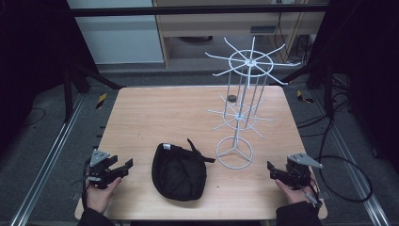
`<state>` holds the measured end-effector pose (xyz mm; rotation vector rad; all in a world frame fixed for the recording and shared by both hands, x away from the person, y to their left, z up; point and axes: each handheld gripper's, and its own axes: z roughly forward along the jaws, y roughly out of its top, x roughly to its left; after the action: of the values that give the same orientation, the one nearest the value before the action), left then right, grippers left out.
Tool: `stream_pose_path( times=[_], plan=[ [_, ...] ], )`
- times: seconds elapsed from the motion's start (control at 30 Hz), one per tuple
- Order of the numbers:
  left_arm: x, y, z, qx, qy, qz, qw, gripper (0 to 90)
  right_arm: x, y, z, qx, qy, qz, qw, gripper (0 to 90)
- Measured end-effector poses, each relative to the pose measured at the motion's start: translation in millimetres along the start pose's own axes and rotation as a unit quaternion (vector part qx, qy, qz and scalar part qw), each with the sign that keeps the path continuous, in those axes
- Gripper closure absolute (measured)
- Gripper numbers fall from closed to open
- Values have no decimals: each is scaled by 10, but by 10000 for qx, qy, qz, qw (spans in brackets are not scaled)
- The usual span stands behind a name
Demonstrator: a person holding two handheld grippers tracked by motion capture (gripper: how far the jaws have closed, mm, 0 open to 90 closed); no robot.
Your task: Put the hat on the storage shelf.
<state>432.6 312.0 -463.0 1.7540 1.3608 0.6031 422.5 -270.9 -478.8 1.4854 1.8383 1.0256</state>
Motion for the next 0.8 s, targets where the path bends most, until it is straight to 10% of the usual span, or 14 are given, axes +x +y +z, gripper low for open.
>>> stream_pose_path(
  times=[0.8],
  plan=[
    [-465, -7, -25, -3, -528, 475, 9975, 428, 747, 99, -105, -72, 1155, -562, 9917, 426]
  ],
)
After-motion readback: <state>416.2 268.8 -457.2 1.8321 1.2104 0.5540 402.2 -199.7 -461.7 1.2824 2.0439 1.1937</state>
